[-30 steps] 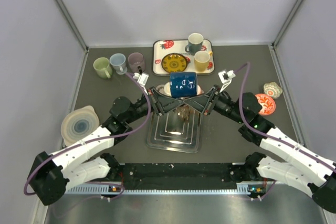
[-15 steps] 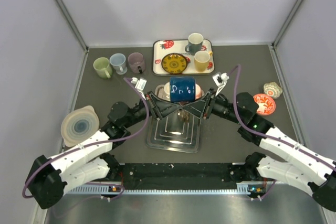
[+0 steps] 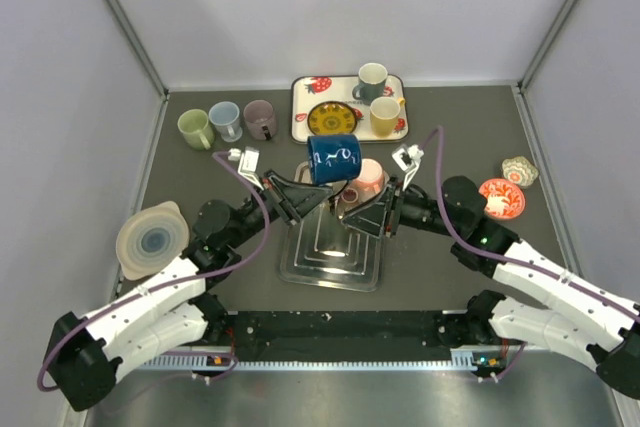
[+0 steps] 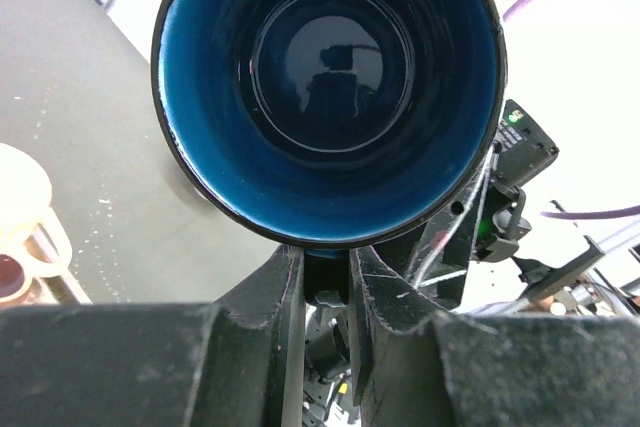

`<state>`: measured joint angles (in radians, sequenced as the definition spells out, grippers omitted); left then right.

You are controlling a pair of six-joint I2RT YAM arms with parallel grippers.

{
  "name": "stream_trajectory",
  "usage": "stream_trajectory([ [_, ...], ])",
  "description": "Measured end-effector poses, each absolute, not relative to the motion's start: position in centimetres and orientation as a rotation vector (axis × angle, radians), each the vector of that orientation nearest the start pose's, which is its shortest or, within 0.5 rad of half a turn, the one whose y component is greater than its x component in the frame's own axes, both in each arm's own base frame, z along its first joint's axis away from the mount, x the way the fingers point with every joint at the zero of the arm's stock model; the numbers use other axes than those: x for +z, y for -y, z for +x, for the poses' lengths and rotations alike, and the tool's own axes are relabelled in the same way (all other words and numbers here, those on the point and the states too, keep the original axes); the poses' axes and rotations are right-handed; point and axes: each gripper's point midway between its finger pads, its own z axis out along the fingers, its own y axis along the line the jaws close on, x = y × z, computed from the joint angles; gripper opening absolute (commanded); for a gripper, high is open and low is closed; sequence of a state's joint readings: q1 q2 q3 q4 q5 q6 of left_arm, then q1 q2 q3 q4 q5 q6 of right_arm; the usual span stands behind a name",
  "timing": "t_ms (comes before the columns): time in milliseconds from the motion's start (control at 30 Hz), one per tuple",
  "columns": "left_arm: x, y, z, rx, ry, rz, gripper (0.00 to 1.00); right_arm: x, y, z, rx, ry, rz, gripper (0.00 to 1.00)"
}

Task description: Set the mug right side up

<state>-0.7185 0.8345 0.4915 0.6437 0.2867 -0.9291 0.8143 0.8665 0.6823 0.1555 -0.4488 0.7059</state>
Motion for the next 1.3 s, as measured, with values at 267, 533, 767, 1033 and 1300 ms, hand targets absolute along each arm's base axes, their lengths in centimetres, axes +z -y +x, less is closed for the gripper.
stream_trajectory([
  [267,30.8,24.9,21.1,-1.240,-1.588,0.104,0.00,29.0,-29.7,14.7,1.421,-1.798,-0.520,0.37],
  [533,31.5,19.2,24.6,-0.737,-1.682,0.053,0.00,27.8,-27.3,14.5,1.278,-1.855,-0.525,0.36],
  [767,28.3,14.4,27.9,-0.315,-1.884,0.034,0.00,26.5,-25.5,14.4,1.177,-1.907,-0.508,0.36],
  [1033,21.3,7.7,31.7,-0.048,-2.128,-0.122,0.00,25.4,-24.2,14.6,1.091,-1.940,-0.497,0.36],
  [1300,16.3,4.4,34.1,0.023,-2.267,-0.236,0.00,25.0,-23.3,14.6,1.042,-1.940,-0.498,0.36],
])
